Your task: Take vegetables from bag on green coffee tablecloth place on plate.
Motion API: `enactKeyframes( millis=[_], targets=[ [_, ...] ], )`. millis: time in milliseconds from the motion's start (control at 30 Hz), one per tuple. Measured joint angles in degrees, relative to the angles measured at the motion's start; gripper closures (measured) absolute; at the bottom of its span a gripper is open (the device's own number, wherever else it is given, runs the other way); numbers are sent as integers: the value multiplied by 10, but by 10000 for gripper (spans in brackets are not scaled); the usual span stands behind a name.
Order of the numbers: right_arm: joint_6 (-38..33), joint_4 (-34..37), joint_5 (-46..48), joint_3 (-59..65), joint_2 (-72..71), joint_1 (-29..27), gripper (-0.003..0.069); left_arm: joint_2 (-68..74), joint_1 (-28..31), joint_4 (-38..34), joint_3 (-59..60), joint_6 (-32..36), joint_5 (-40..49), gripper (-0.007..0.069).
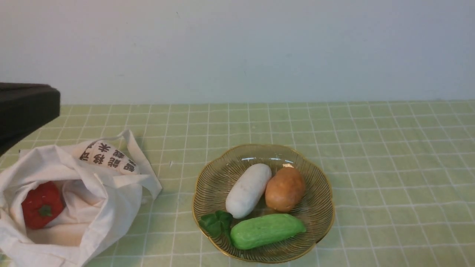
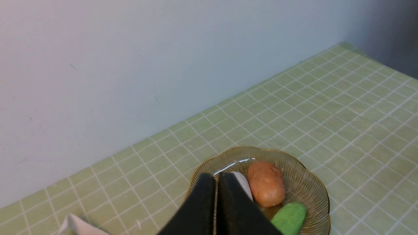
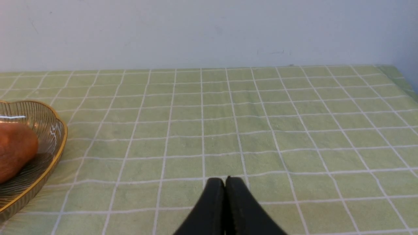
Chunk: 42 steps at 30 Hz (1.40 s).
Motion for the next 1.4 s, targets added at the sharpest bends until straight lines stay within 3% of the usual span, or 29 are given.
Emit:
enactKeyframes(
  millis=[167,267,533,833,1167,1400],
  targets=[
    [0,0,0,0,0,0,675,-85,91,-13,109,0,-58,629],
    [0,0,0,0,0,0,675,-172,190,-31,246,0,-127,629],
    [0,0,0,0,0,0,675,-302,300,-49,450,0,-163,629],
    [0,0,0,0,0,0,675,-354,308,-49,558,0,-167,629],
    [0,0,0,0,0,0,675,-354,311,-51,563,5,-191,629],
    [0,0,0,0,0,0,675,-354,311,-57,563,53,-191,629]
  ],
)
